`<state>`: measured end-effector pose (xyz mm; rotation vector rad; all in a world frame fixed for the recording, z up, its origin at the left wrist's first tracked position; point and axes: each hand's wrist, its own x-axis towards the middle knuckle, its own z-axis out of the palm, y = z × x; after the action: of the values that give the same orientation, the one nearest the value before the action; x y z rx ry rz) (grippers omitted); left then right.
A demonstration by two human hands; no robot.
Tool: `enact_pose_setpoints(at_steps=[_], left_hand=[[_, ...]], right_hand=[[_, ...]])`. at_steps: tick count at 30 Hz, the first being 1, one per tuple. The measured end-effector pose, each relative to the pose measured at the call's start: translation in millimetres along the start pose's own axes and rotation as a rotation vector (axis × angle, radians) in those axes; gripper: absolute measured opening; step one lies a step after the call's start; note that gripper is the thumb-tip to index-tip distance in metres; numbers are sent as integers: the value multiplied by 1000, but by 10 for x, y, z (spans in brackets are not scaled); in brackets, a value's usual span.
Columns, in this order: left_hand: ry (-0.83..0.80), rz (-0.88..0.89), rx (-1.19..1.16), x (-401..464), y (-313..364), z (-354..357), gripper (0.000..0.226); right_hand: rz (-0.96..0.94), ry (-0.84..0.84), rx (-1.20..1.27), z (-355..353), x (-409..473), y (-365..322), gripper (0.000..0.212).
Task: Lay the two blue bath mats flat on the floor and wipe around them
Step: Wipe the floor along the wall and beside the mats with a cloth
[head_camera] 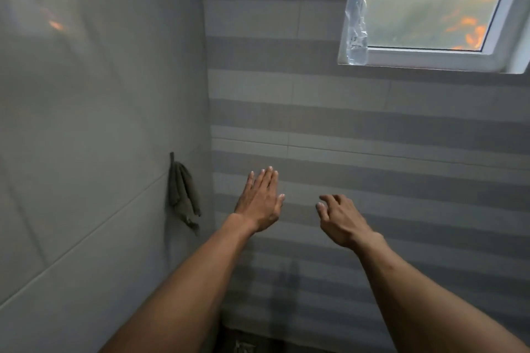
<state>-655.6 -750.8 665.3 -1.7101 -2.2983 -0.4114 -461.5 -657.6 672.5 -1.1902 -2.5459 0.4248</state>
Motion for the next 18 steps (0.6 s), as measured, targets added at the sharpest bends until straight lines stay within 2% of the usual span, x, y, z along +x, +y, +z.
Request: enact_pose_setpoints(at_steps=[3, 7, 11, 13, 18], left_hand=[[19, -141, 44, -194, -399, -168, 67], [138, -418, 139, -404, -875, -390, 61], [108, -653, 151, -497, -1251, -559, 46], [98, -699, 156, -480, -1409, -609, 35], [67, -660, 203, -268, -1606, -583, 30]], right_hand=[[-121, -46, 0, 106, 215, -411, 53], [-268, -91, 3, 257, 500, -992, 53], [-386, -156, 8, 458, 803, -1548, 53], [-423, -178, 6, 574, 979, -1786, 53], [-445, -211, -6, 866, 1408, -2261, 52]])
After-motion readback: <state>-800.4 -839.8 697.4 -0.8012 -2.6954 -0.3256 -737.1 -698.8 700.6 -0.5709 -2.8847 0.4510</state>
